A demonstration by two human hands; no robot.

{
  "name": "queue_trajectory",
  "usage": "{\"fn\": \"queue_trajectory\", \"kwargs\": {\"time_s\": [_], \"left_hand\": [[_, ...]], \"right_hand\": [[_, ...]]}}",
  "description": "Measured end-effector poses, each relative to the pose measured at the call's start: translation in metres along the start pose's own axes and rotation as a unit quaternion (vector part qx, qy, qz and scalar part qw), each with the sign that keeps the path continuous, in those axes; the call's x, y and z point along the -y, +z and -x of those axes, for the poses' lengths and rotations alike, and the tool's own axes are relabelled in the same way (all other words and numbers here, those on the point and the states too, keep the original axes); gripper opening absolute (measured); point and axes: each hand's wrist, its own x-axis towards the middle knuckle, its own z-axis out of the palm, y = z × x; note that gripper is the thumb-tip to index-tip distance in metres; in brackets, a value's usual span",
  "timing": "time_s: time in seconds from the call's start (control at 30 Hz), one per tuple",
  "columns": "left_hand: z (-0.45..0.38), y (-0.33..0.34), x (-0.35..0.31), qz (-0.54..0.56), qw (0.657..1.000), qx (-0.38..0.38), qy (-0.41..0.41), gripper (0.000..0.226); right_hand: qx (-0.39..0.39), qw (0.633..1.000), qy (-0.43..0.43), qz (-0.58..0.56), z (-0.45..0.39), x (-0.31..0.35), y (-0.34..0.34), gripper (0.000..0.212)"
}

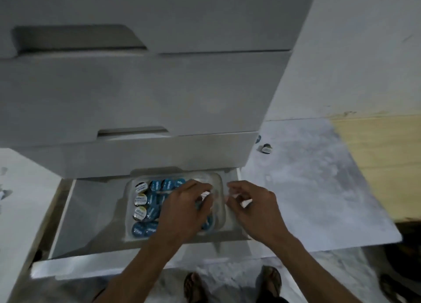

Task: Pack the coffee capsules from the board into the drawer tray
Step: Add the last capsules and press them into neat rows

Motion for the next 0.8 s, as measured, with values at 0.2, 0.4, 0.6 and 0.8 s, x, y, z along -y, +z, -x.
{"fn": "queue_trajectory", "kwargs": {"time_s": [0.2,0.4,0.6,0.8], "left_hand": [[-0.036,0.047,-0.110,0.077,0.994,-0.016,0.078,0.015],[-0.097,0.132,-0.177,0.085,0.996,-0.018,0.017,0.025],[-0.153,0.191,-0.135,0.009,0.992,-0.057,-0.109,0.024],[-0.207,0.233,-0.082,-0.069,0.987,-0.010,-0.143,0.036]], "right_hand": [[-0.051,0.998,0.024,-0.021,-0.020,-0.064,-0.109,0.016],[-0.025,0.998,0.010,0.062,-0.079,-0.156,-0.165,0.019],[0.104,0.976,-0.088,0.171,-0.140,-0.211,-0.157,0.031],[0.146,0.940,-0.204,0.230,-0.197,-0.248,-0.112,0.049]]}}
